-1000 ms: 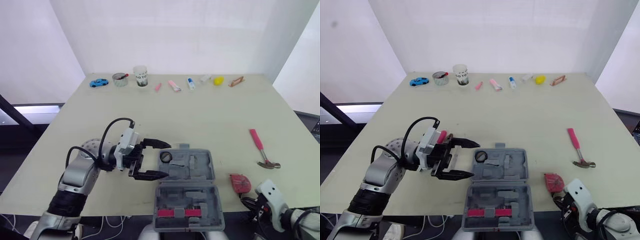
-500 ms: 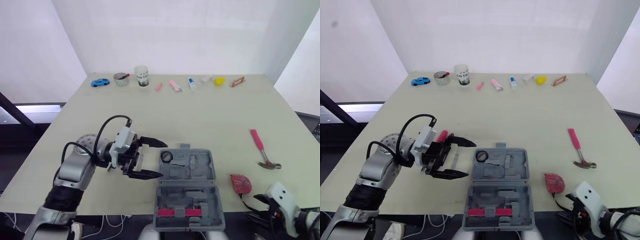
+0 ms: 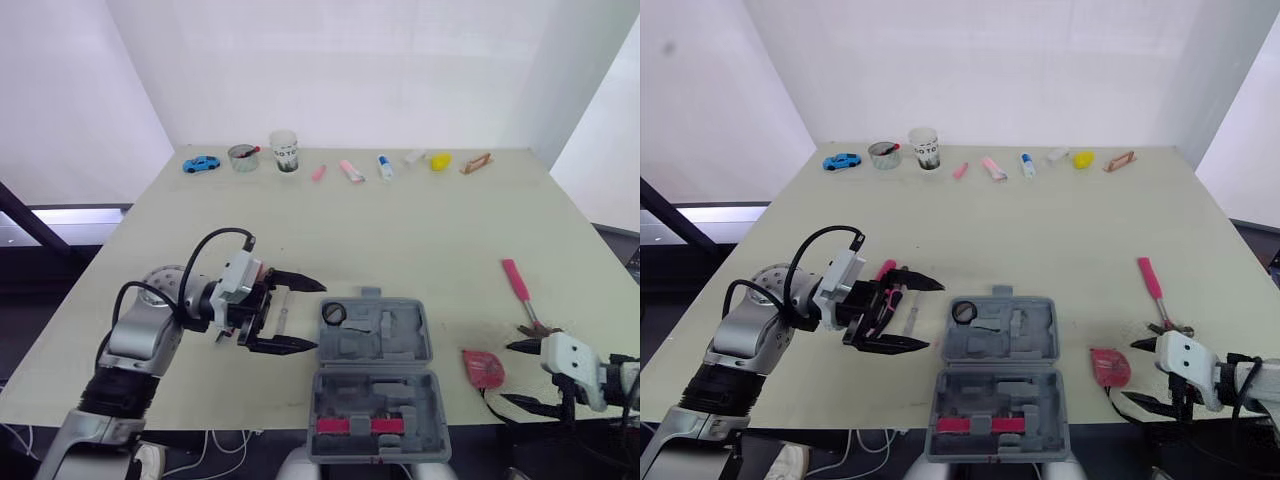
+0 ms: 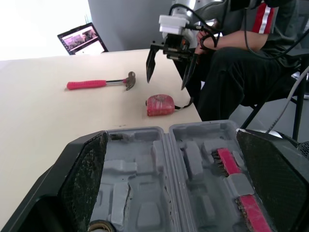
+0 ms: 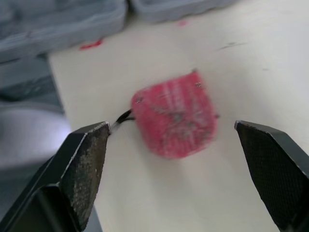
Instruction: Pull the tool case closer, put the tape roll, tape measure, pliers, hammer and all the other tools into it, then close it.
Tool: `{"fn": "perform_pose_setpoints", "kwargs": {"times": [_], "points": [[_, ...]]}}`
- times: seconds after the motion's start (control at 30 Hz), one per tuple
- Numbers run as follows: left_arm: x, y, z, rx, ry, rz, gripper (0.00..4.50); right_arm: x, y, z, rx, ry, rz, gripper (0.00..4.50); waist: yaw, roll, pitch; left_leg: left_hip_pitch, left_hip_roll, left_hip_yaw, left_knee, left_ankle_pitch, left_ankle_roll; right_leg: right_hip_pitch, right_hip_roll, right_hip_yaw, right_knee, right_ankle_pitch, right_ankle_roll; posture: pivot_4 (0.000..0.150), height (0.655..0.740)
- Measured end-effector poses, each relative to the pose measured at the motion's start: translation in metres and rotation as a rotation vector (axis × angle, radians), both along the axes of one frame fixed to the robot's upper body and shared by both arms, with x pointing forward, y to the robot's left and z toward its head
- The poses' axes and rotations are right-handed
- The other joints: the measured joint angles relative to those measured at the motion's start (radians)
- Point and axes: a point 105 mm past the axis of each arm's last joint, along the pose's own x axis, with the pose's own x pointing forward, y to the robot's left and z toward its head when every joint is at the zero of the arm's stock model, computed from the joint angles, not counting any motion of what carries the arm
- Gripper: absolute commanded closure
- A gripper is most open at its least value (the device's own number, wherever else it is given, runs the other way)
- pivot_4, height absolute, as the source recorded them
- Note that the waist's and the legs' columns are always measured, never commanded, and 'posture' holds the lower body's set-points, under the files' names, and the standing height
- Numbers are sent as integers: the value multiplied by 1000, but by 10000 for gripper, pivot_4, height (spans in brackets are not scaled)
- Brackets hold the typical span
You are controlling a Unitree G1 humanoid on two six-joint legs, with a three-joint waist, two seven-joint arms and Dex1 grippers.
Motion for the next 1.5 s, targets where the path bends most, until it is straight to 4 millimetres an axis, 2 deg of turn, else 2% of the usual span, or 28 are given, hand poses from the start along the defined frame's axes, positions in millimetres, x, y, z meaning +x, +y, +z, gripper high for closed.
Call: {"fn": "perform_pose_setpoints", "kwargs": {"times": [0.07, 0.3, 0.57, 0.9, 1.0, 1.03, 1.07, 1.5], "points": [[-3, -2, 3, 2, -15, -17, 0, 6, 1, -6, -25, 27, 62, 1378, -2, 0, 0, 0, 0, 0, 0, 0, 0, 0, 0, 0, 0, 0, 0, 1500, 7400], [-10, -6, 9, 5, -40, -47, 0, 26, -5, -14, -122, 54, 72, 1378, -1, 1, 1, 1, 0, 0, 1, 0, 0, 0, 0, 0, 1, 0, 0, 1500, 7400], [-14, 0, 7, 9, -18, -18, 0, 35, 11, -20, -104, 49, 98, 1378, -1, 1, 1, 0, 0, 0, 3, 0, 0, 0, 0, 1, 2, 0, 0, 1500, 7400], [-16, 1, 9, 11, -13, -15, 0, 38, 18, -24, -94, 84, 103, 1378, -1, 1, 1, 0, 1, 0, 3, 0, 0, 0, 0, 1, 2, 0, 0, 1500, 7400], [-16, 2, 8, 14, -10, -14, 0, 38, 19, -24, -91, 90, 100, 8200, -1, 1, 1, 0, 1, 0, 3, 0, 0, 0, 0, 1, 2, 0, 0, 1500, 7400], [-16, 2, 7, 14, -8, -12, 0, 38, 19, -24, -90, 89, 99, 12868, -1, 1, 1, 0, 1, 0, 3, 0, 0, 0, 0, 1, 2, 0, 0, 1500, 7400], [-16, 3, 7, 15, -7, -12, 0, 38, 19, -24, -90, 90, 99, 13925, -1, 1, 1, 0, 1, 0, 3, 0, 0, 0, 0, 1, 2, 0, 0, 1500, 7400], [-17, 4, 7, 16, -5, -7, 0, 39, 17, -21, -103, 66, 81, 14533, -1, 1, 1, 0, 1, 0, 3, 0, 0, 0, 0, 1, 2, 0, 0, 1500, 7400]]}}
